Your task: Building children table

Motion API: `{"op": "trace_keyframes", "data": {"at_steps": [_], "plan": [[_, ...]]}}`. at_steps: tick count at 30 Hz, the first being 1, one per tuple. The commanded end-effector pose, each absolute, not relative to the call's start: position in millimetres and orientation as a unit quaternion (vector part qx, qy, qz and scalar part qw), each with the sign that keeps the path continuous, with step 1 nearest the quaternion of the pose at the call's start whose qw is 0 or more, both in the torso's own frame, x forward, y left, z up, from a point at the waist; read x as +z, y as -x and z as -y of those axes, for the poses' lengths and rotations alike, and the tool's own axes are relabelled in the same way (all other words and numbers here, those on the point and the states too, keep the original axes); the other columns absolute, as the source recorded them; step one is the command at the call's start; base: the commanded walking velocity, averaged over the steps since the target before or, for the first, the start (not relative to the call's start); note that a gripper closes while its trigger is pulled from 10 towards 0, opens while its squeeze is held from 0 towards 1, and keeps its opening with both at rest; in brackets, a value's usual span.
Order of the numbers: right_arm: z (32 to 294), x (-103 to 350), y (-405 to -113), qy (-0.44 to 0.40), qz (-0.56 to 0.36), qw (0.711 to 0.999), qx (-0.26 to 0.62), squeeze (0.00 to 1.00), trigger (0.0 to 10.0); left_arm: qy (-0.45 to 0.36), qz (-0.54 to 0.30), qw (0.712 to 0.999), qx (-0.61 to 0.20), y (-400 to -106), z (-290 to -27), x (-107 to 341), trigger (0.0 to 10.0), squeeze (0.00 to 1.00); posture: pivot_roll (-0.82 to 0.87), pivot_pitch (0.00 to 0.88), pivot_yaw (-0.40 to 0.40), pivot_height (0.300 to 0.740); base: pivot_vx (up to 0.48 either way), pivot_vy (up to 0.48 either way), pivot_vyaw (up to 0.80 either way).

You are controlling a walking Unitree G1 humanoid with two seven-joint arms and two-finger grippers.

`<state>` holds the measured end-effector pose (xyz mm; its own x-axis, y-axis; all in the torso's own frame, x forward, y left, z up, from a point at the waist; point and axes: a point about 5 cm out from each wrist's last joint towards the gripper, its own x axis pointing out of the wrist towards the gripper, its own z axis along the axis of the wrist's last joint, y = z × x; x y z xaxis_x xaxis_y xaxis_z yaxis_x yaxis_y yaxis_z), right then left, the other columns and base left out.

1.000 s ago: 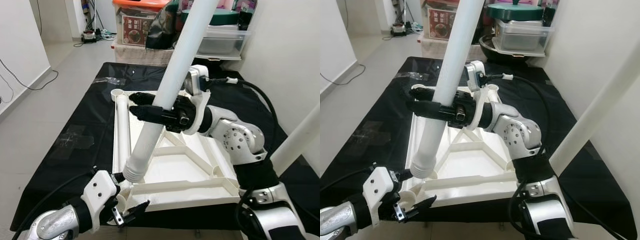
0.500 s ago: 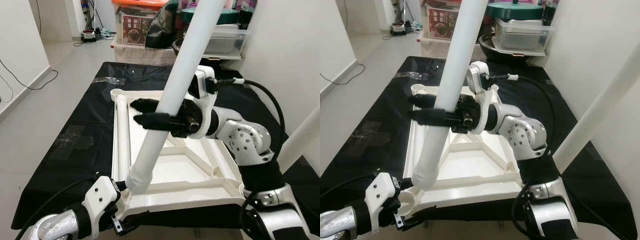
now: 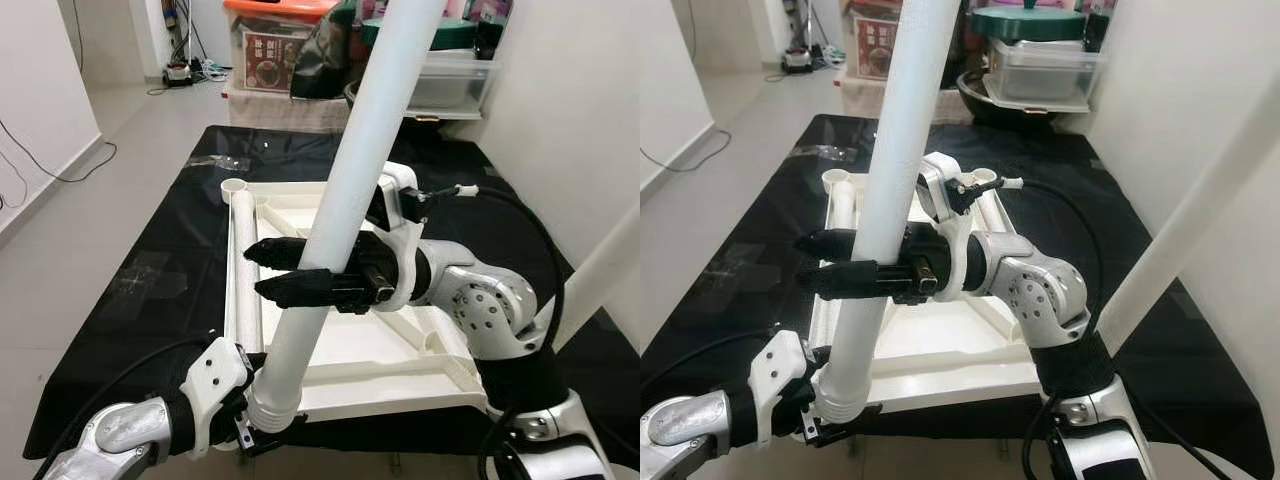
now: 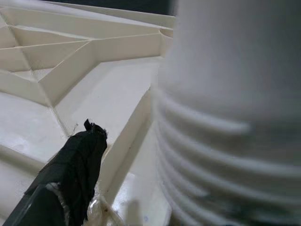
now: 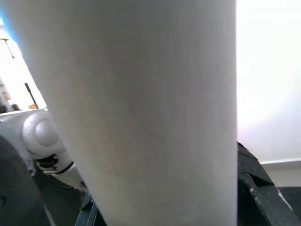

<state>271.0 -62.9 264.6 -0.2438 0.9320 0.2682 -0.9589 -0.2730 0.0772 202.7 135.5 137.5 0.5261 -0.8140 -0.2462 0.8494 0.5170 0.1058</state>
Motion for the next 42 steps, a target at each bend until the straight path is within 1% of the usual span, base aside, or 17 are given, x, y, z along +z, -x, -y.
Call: {"op": "trace_keyframes", "data": {"at_steps": [1, 2, 3, 7, 13, 15, 19, 28, 29, 30, 31, 32, 36, 39, 40, 42], "plan": [[57, 260, -270, -0.13, 0.043, 0.603, 0.786, 0.0, 0.0, -0.106, -0.072, 0.853, -0.505, -200, -126, 140, 10.0, 0.0, 0.09, 0.0, -0.039, 0.74, 0.0, 0.0, 0.0], [57, 260, -270, -0.13, 0.043, 0.603, 0.786, 0.0, 0.0, -0.106, -0.072, 0.853, -0.505, -200, -126, 140, 10.0, 0.0, 0.09, 0.0, -0.039, 0.74, 0.0, 0.0, 0.0], [58, 263, -273, -0.132, 0.046, 0.609, 0.781, 0.0, 0.0, -0.108, -0.078, 0.848, -0.514, -197, -125, 138, 10.0, 0.0, 0.09, 0.0, -0.038, 0.74, 0.0, 0.0, 0.0], [60, 266, -277, -0.141, 0.046, 0.615, 0.774, 0.0, 0.0, -0.109, -0.081, 0.845, -0.518, -195, -125, 137, 10.0, 0.0, 0.09, 0.0, -0.039, 0.74, 0.0, 0.0, 0.0], [61, 265, -278, -0.141, 0.043, 0.617, 0.773, 0.0, 0.0, -0.112, -0.079, 0.845, -0.517, -196, -125, 139, 10.0, 0.0, 0.1, 0.0, -0.046, 0.74, 0.0, 0.0, 0.0], [60, 262, -276, -0.139, 0.037, 0.614, 0.776, 0.0, 0.0, -0.112, -0.073, 0.851, -0.509, -197, -126, 140, 10.0, 0.0, 0.1, 0.0, -0.051, 0.74, 0.0, 0.0, 0.0], [57, 258, -271, -0.143, 0.034, 0.609, 0.779, 0.0, 0.0, -0.096, -0.044, 0.875, -0.473, -207, -129, 146, 10.0, 0.0, 0.1, 0.0, -0.05, 0.74, 0.0, 0.0, 0.0], [57, 257, -269, -0.138, 0.036, 0.611, 0.779, 0.0, 0.0, -0.08, -0.038, 0.876, -0.474, -208, -128, 149, 10.0, 0.0, 0.1, 0.0, -0.049, 0.74, 0.0, 0.0, 0.0], [57, 257, -269, -0.138, 0.036, 0.612, 0.778, 0.0, 0.0, -0.079, -0.038, 0.875, -0.476, -208, -128, 149, 5.5, 0.0, 0.1, 0.0, -0.049, 0.74, 0.0, 0.0, 0.0], [57, 257, -269, -0.138, 0.037, 0.612, 0.778, 0.0, 0.0, -0.078, -0.037, 0.875, -0.477, -207, -127, 148, 2.3, 0.0, 0.1, 0.0, -0.049, 0.74, 0.0, 0.0, 0.0], [57, 257, -269, -0.138, 0.037, 0.612, 0.778, 0.0, 0.0, -0.078, -0.037, 0.875, -0.477, -207, -127, 148, 2.3, 0.0, 0.1, 0.0, -0.049, 0.74, 0.0, 0.0, 0.0], [56, 257, -270, -0.137, 0.039, 0.615, 0.776, 0.0, 0.0, -0.073, -0.034, 0.874, -0.479, -206, -128, 146, 0.0, 0.0, 0.09, 0.0, -0.048, 0.74, 0.0, 0.0, 0.0], [56, 257, -270, -0.137, 0.04, 0.617, 0.774, 0.0, 0.0, -0.068, -0.033, 0.878, -0.472, -206, -128, 144, 0.0, 0.0, 0.09, 0.0, -0.048, 0.74, 0.0, 0.0, 0.0], [56, 258, -272, -0.138, 0.043, 0.624, 0.768, 0.0, 0.0, -0.071, -0.032, 0.878, -0.472, -206, -129, 144, 0.0, 0.0, 0.09, 0.0, -0.049, 0.74, 0.0, 0.0, 0.0], [57, 258, -273, -0.138, 0.046, 0.629, 0.764, 0.0, 0.0, -0.071, -0.031, 0.878, -0.472, -205, -130, 144, 0.0, 0.0, 0.09, 0.0, -0.05, 0.74, 0.0, 0.0, 0.0], [55, 257, -278, -0.134, 0.038, 0.655, 0.743, 0.0, 0.0, -0.077, -0.03, 0.879, -0.469, -206, -130, 144, 0.0, 0.0, 0.09, 0.0, -0.05, 0.74, 0.0, 0.0, 0.0]]}}
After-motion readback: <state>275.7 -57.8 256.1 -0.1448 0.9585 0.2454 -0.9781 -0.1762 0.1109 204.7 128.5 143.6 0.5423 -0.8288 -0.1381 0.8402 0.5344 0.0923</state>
